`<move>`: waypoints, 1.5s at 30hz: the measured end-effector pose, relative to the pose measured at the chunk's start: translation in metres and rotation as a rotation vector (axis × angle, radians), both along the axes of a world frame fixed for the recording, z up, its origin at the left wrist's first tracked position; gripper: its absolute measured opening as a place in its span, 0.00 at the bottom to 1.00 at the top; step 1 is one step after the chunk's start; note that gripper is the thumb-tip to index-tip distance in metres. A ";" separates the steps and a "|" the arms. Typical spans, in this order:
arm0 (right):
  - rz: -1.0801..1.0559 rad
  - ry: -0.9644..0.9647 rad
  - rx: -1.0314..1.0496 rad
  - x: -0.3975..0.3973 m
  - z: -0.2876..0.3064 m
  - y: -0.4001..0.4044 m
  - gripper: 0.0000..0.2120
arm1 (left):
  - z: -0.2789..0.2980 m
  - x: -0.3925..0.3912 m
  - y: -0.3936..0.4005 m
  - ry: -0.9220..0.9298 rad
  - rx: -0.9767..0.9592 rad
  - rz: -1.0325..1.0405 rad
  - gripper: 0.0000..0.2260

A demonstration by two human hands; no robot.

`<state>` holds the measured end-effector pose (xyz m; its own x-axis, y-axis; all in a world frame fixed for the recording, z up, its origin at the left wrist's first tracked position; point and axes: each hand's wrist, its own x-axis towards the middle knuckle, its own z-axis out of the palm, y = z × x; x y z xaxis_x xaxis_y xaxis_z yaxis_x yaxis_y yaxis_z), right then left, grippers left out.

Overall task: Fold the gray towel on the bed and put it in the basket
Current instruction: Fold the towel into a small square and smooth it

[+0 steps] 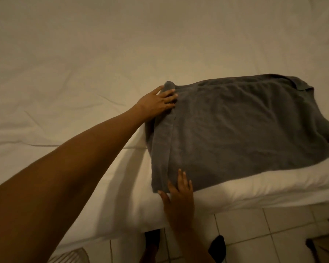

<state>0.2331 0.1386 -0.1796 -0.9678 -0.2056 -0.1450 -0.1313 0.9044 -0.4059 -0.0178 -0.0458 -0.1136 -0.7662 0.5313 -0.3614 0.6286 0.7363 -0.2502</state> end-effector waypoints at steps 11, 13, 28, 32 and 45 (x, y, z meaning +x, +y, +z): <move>-0.143 0.276 0.123 0.000 0.012 -0.014 0.09 | -0.007 0.005 -0.031 0.058 0.123 0.157 0.16; -0.157 0.307 0.137 -0.001 0.017 -0.017 0.07 | -0.004 0.007 -0.040 0.080 0.176 0.170 0.12; -0.088 0.110 0.228 0.024 0.016 -0.052 0.08 | -0.030 0.053 -0.097 -0.105 0.018 0.346 0.30; -0.180 0.073 0.158 0.024 0.022 -0.055 0.22 | -0.030 0.057 -0.096 -0.047 0.184 0.369 0.30; -0.107 -0.033 0.384 -0.001 0.002 -0.063 0.51 | -0.059 0.041 -0.059 -0.063 0.154 0.197 0.34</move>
<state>0.2318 0.0754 -0.1773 -0.9744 -0.0282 -0.2231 -0.0203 0.9991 -0.0376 0.0233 -0.1043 -0.1730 -0.8390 0.4266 -0.3379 0.4802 0.8724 -0.0909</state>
